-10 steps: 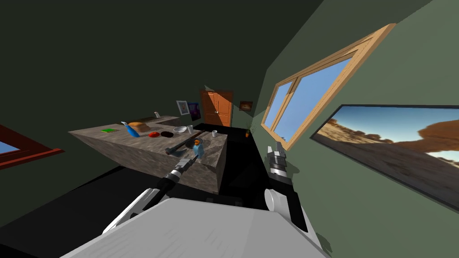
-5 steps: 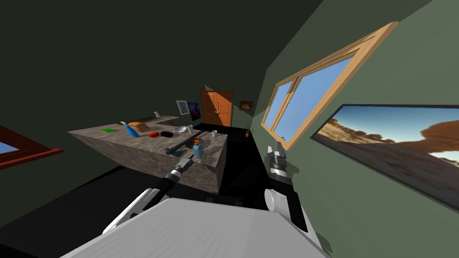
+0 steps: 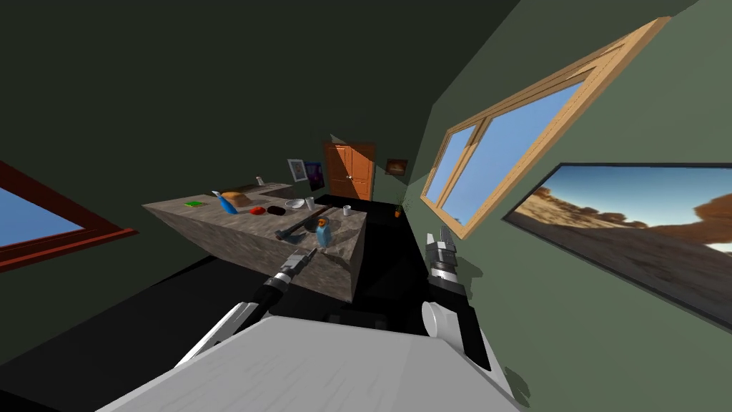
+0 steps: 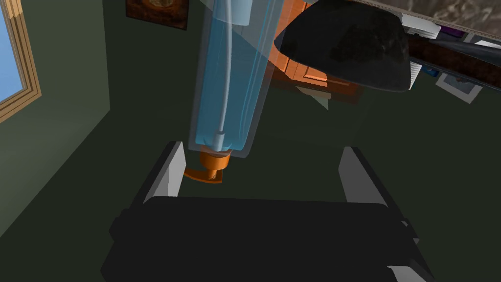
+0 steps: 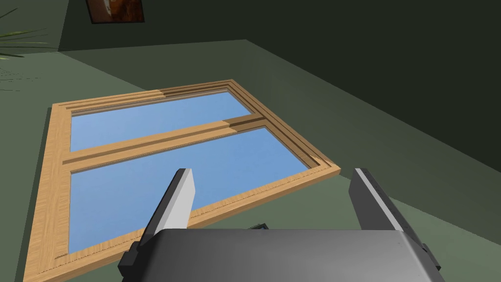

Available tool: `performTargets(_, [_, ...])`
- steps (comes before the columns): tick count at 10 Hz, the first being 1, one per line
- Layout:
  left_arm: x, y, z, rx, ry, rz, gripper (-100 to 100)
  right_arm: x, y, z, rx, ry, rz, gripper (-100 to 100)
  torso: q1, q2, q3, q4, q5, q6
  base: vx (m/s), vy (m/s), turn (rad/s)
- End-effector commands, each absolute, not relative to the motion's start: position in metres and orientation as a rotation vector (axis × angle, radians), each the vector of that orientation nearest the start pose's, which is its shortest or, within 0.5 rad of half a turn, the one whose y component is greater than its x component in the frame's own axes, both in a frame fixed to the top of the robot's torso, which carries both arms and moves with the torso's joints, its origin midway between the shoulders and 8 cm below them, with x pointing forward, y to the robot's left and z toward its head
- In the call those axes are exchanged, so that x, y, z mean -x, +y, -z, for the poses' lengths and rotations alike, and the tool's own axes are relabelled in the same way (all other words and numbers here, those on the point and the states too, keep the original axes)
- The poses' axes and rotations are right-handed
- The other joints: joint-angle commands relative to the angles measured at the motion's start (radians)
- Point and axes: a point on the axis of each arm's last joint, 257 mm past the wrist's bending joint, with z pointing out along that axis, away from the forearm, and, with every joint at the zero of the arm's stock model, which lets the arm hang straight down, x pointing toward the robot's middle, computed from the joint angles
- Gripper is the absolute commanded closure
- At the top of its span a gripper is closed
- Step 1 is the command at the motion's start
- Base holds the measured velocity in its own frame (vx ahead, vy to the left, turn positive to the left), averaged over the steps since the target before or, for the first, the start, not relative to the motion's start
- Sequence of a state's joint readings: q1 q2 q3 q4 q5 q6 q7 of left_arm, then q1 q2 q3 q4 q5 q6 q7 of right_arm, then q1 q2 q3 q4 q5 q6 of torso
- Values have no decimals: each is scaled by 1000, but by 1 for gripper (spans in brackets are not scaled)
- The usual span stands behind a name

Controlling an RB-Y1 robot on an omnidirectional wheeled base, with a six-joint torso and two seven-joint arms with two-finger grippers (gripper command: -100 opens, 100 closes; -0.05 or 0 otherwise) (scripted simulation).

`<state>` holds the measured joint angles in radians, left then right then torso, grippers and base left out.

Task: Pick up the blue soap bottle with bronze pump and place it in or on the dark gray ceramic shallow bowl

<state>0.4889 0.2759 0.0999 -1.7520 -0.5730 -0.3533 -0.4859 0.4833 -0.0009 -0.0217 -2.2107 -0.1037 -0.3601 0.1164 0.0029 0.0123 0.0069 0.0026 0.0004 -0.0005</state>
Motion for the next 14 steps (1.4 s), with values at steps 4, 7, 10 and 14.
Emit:
performTargets(4, [-406, 324, 263, 64, 1571, 212, -100, -376, -303, 30, -828, 719, -1201, 0, -1, -6, -3, -1, 0, 0, -70, 52, 45])
performTargets(7, [-399, 325, 275, 75, 1579, 241, -100, -375, -303, 30, -828, 719, -1201, 0, -9, -20, -12, -4, -2, 1, 156, -81, -106])
performTargets(10, [-398, 325, 276, 76, 1578, 242, 0, -375, -303, 30, -828, 718, -1201, 0, -8, -18, -10, -4, -2, 0, 91, -41, -33])
performTargets(14, [-398, 325, 275, 76, 1578, 242, 100, -376, -303, 30, -828, 718, -1201, 0, -5, -11, -6, -2, -1, 0, 2, -1, 0])
